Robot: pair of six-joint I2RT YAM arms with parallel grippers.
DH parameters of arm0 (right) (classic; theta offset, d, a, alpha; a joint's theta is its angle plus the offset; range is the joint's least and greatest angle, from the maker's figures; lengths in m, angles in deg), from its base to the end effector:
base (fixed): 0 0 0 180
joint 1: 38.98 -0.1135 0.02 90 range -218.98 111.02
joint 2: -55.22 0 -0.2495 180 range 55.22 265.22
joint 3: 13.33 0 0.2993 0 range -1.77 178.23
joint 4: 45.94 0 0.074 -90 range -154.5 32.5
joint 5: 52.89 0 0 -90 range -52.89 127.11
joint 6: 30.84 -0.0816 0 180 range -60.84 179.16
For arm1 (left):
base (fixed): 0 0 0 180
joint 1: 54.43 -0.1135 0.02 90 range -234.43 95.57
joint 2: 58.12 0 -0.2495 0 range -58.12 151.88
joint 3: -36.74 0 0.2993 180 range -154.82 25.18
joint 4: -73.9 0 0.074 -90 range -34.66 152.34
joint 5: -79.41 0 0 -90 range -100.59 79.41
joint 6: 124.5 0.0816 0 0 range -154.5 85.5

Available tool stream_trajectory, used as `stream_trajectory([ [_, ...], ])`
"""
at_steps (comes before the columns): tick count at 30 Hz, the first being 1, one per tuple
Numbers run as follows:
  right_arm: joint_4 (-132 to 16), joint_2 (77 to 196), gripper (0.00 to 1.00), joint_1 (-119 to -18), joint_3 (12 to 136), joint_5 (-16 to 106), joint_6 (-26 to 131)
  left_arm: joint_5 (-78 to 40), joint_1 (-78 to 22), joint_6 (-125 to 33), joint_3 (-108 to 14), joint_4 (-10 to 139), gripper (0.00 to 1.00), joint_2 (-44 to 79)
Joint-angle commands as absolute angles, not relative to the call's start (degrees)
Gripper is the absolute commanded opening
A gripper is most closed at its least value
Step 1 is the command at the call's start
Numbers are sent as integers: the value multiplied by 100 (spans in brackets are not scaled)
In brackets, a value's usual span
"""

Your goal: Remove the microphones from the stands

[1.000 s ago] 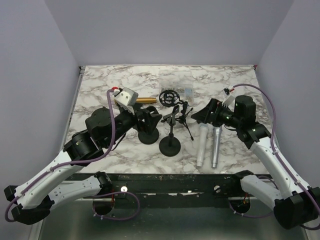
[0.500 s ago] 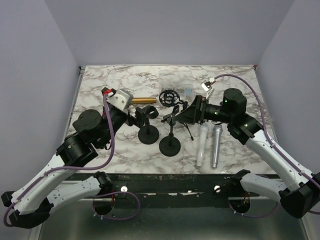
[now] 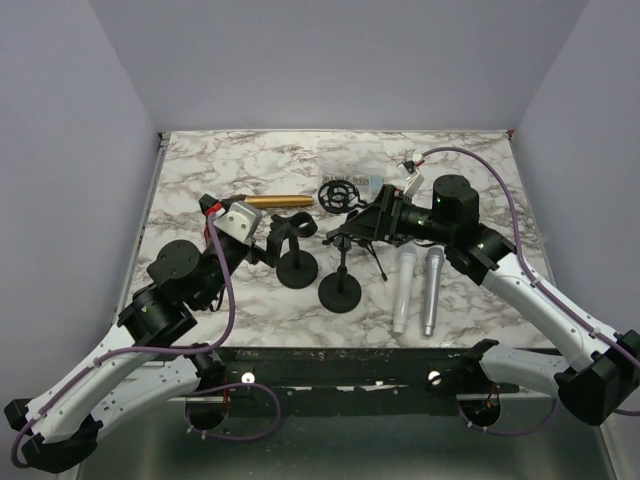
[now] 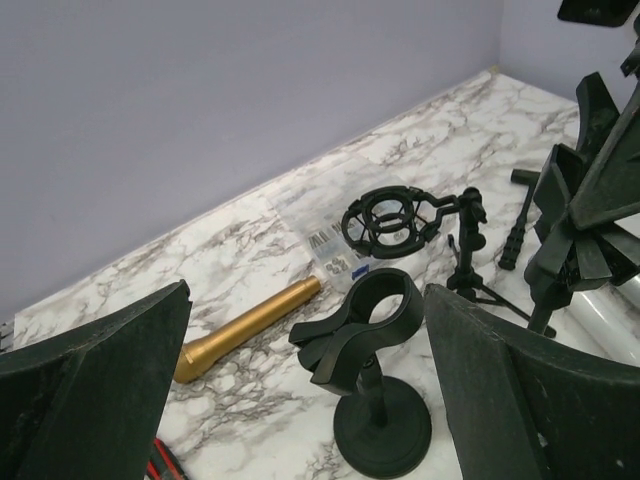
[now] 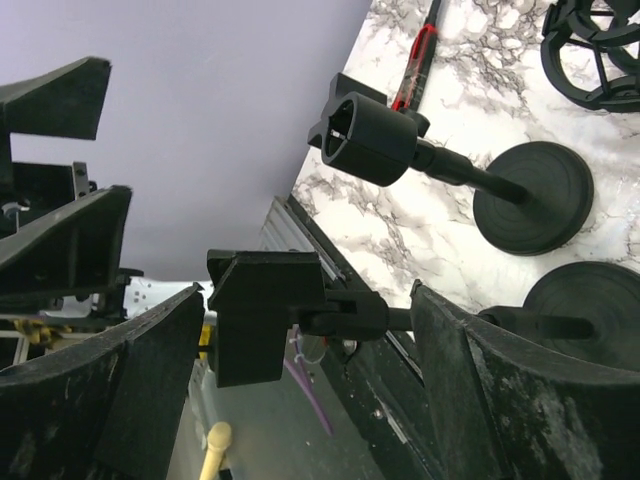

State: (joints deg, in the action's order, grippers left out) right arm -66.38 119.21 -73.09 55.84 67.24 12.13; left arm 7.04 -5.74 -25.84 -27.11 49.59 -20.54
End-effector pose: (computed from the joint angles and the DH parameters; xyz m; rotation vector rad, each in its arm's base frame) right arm 0.2653 0.2291 0.3267 -0.1859 2.0601 1.4207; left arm 0.1785 -0.1657 0.4033 0.5178 1.4575 -0.3184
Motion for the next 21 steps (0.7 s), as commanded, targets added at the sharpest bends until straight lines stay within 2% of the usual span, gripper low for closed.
stream_trajectory([
  [1,-6445,11963,82,-7324,5586,6445,1033,838,-608,-2470,-2598,5290,98,-2245],
  [8,-6374,12093,73,-7324,5487,6541,936,791,-607,-2426,-2633,5203,98,-2143],
  [21,-6448,11875,67,-7321,4825,6442,972,769,-609,-2428,-2605,5209,99,-2161],
])
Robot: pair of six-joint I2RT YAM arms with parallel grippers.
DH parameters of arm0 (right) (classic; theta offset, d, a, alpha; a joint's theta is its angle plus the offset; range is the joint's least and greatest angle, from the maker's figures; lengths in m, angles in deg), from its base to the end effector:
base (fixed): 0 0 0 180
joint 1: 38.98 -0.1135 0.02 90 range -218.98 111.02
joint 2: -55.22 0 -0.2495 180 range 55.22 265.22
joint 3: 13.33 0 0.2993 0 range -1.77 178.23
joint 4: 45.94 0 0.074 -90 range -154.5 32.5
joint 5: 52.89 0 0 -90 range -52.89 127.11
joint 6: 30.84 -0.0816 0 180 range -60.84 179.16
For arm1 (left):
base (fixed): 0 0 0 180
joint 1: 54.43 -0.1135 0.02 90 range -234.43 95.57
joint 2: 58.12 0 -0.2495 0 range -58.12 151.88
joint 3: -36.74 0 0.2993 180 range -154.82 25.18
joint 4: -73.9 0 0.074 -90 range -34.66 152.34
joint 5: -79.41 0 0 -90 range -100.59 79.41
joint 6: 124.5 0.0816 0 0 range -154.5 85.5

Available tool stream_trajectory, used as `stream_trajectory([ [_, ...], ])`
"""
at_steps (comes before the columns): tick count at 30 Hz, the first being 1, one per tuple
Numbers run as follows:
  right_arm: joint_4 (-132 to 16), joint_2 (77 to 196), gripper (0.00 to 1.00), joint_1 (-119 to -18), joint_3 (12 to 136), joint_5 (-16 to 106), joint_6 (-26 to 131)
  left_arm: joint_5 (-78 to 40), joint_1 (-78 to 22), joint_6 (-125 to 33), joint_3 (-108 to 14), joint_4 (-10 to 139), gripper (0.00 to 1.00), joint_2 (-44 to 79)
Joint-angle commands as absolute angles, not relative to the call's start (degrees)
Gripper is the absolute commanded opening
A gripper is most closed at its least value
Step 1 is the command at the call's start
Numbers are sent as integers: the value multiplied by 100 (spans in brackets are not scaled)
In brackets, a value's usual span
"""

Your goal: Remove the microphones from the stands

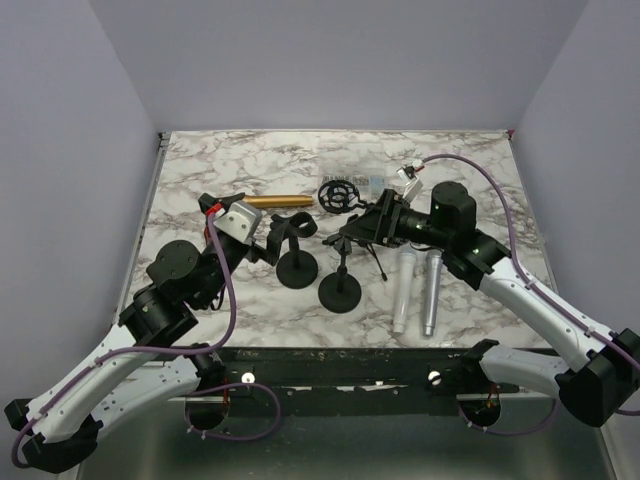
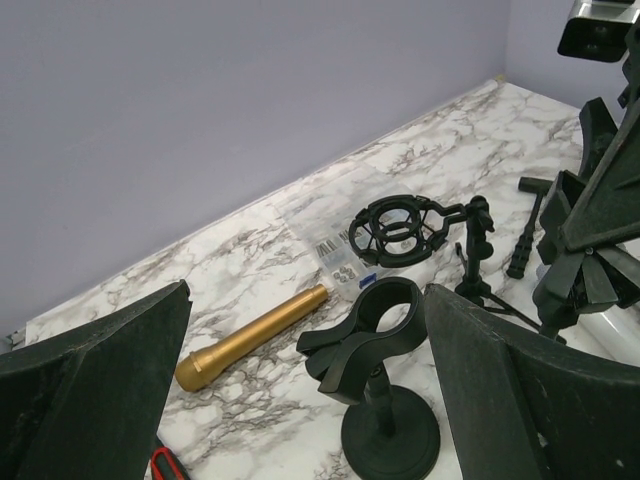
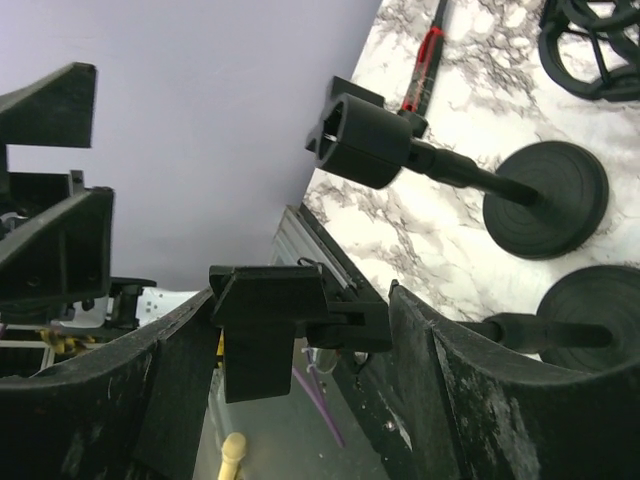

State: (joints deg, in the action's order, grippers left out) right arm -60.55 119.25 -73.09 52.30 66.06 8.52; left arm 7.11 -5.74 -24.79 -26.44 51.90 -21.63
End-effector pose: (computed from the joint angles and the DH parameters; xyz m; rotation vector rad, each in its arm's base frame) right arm 0.2690 0.2299 0.3134 -0.1187 2.0365 1.4522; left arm 0.1758 -0.1624 0.4087 0.5037 1.4140 -0.3187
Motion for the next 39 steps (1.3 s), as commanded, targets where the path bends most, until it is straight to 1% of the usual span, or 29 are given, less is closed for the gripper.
stream_trajectory([
  [1,-6462,11846,67,-7324,4772,6421,987,769,-609,-2431,-2606,5209,99,-2157],
  [6,-6449,11789,67,-7326,4485,6309,1040,752,-608,-2447,-2604,5211,99,-2122],
  [18,-6041,12171,68,-7326,3963,6279,1107,766,-609,-2449,-2602,5197,99,-2070],
  [26,-6030,12200,68,-7319,3912,6254,1144,752,-609,-2441,-2601,5197,98,-2034],
  [33,-6967,11982,76,-7326,4757,5758,1803,780,-609,-2430,-2596,5205,98,-2042],
  [39,-7590,11538,87,-7321,5386,4869,2464,896,-607,-2417,-2539,5285,98,-2110],
])
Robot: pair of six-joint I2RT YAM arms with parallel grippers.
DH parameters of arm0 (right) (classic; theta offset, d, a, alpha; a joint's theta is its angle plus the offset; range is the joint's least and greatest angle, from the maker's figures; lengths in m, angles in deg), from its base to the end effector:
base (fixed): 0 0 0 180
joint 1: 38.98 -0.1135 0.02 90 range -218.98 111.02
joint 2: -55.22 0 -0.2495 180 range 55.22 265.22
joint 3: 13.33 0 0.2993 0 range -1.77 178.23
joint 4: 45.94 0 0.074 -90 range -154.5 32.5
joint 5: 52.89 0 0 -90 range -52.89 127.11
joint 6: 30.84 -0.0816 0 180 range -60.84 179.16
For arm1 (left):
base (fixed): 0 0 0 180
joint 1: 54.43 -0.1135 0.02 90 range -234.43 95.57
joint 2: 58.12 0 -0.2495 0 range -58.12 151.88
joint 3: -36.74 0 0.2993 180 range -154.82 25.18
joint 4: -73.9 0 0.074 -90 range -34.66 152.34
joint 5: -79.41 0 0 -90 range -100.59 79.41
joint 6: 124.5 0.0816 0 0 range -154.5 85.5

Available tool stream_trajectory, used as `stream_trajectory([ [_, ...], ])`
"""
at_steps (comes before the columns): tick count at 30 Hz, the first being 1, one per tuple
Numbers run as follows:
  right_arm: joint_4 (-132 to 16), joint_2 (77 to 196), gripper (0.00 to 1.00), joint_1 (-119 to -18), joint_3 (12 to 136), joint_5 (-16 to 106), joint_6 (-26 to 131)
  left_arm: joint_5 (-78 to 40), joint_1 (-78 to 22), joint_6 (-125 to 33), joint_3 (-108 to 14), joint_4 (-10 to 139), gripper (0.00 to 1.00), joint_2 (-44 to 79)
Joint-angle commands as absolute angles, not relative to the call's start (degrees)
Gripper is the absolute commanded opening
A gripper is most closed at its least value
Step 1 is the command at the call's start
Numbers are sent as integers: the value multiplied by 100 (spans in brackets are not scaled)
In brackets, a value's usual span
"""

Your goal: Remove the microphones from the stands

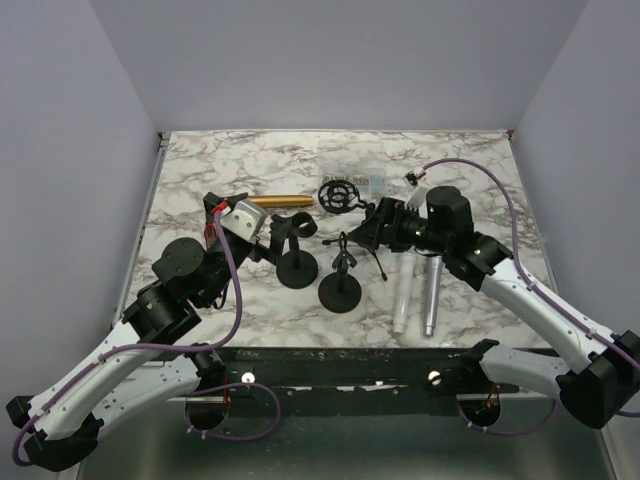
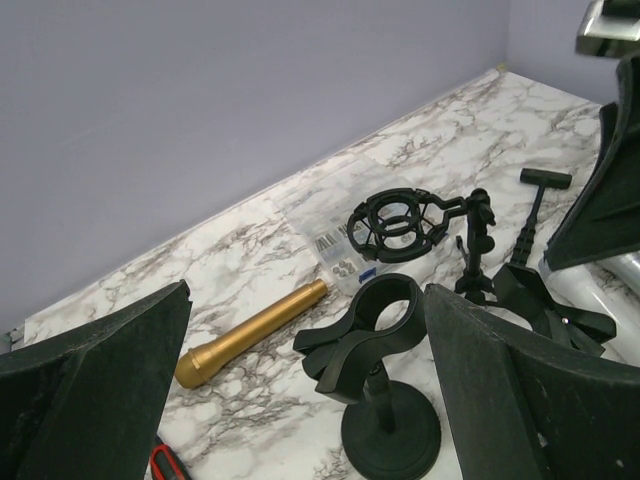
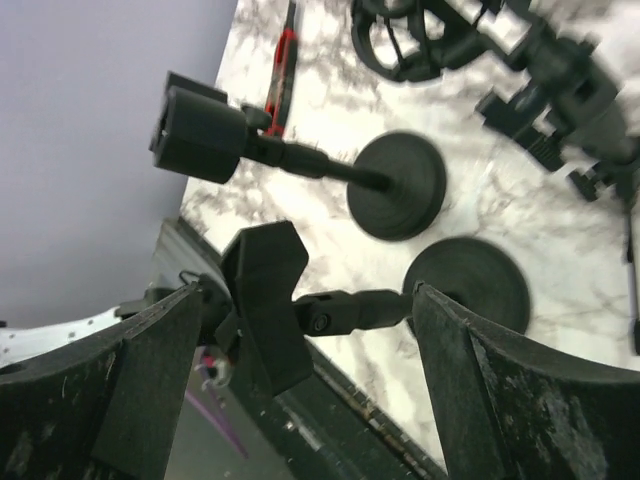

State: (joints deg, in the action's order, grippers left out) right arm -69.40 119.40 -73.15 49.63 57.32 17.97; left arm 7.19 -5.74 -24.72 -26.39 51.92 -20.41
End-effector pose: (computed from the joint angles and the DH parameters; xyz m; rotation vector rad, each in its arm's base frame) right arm 0.2716 0.2184 0.2688 -0.1145 2.1787 1.1550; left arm 0.1800 -0.1671 0.4037 0.5155 1.4315 -0.3095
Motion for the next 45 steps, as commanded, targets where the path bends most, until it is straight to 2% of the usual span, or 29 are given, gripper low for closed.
stream_trajectory([
  [1,-7648,11429,90,-7325,5448,4711,2570,939,-601,-2413,-2521,5320,98,-2142],
  [10,-8042,10242,98,-7323,5688,2708,3200,1386,-609,-2336,-2014,6074,98,-2909],
  [18,-7055,8268,100,-7326,4988,1380,3885,1534,-609,-2169,-1379,6998,98,-3897],
  [24,-6848,7404,100,-7326,4833,654,4253,1777,-609,-1975,-1117,7400,98,-4412],
  [45,-7022,7142,100,-7319,4842,-62,4302,1985,-609,-1744,-951,7666,99,-4713],
])
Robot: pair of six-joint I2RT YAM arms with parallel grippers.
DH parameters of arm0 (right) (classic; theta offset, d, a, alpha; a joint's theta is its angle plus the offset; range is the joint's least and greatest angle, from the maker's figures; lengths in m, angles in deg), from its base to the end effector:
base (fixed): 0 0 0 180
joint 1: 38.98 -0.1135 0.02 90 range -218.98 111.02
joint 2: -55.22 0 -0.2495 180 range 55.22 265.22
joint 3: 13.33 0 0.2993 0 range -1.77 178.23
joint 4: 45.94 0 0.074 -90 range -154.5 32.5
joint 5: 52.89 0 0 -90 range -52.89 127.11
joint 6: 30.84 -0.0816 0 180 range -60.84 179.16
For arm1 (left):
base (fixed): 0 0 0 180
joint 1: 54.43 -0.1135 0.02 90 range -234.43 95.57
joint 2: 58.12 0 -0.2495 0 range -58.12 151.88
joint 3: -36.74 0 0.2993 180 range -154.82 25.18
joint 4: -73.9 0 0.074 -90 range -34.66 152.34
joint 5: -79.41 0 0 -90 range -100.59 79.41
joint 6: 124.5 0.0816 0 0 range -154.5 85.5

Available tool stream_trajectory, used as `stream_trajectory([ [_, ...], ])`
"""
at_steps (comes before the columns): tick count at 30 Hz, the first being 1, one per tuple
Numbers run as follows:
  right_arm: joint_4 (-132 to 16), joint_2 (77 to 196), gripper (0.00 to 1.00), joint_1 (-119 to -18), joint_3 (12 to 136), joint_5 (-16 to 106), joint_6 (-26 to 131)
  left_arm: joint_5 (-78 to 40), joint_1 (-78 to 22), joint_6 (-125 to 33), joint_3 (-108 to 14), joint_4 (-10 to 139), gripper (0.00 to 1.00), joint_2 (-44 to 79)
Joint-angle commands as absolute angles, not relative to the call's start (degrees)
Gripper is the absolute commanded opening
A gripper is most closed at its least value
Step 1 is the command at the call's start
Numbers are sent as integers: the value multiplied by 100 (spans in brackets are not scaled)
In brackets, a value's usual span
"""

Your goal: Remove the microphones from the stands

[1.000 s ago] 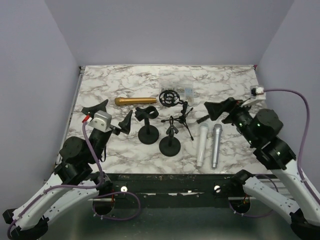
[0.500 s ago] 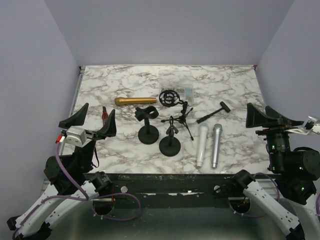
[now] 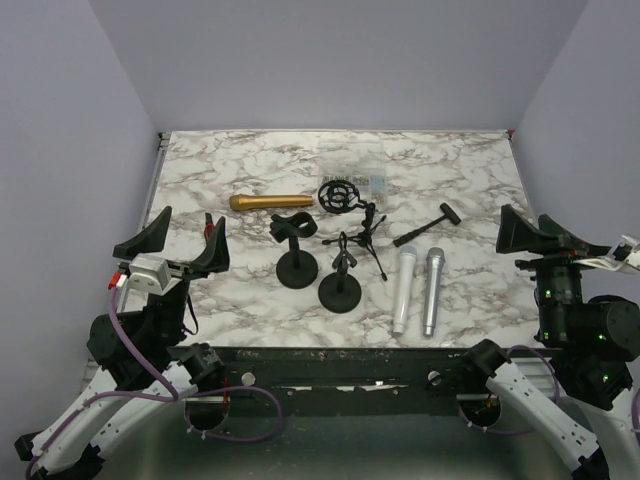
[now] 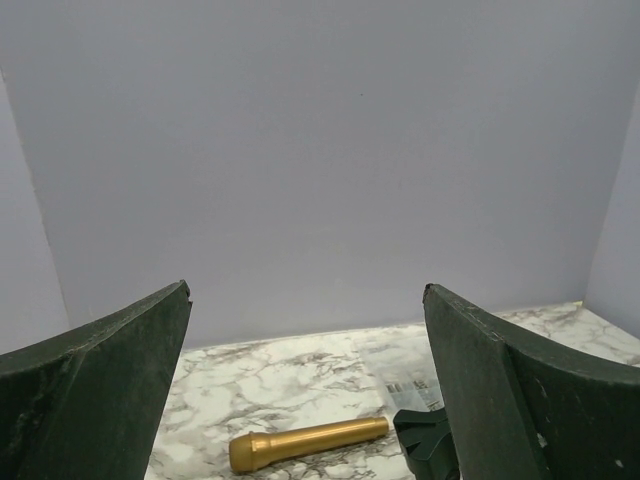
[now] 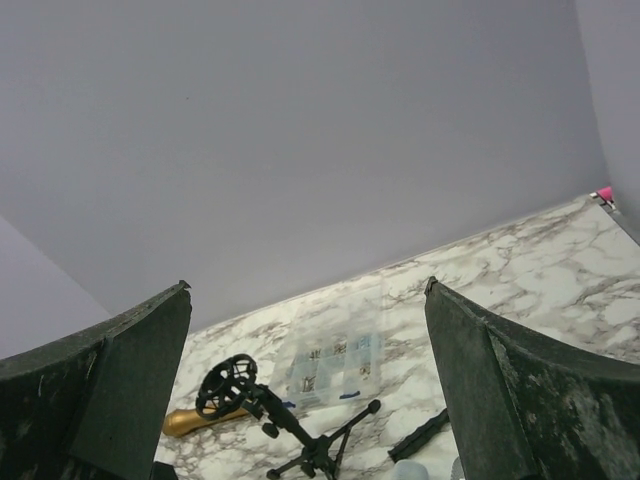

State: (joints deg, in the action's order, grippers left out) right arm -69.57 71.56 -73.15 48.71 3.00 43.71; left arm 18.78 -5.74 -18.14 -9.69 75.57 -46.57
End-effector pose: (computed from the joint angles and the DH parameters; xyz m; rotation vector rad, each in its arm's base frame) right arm 0.1256 0.0300 0.4511 0.3299 1.2205 0.3963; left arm 0.1209 -0.0770 0.4210 0.0902 1.0248 -0.2749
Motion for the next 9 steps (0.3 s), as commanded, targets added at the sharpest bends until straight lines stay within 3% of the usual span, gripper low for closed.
stream_trajectory([
  [1,-7032,7141,100,-7325,4850,-68,4294,1982,-609,-1745,-952,7666,99,-4706],
  [9,-6813,7018,100,-7326,4655,-347,4123,1965,-608,-1758,-978,7631,99,-4589],
])
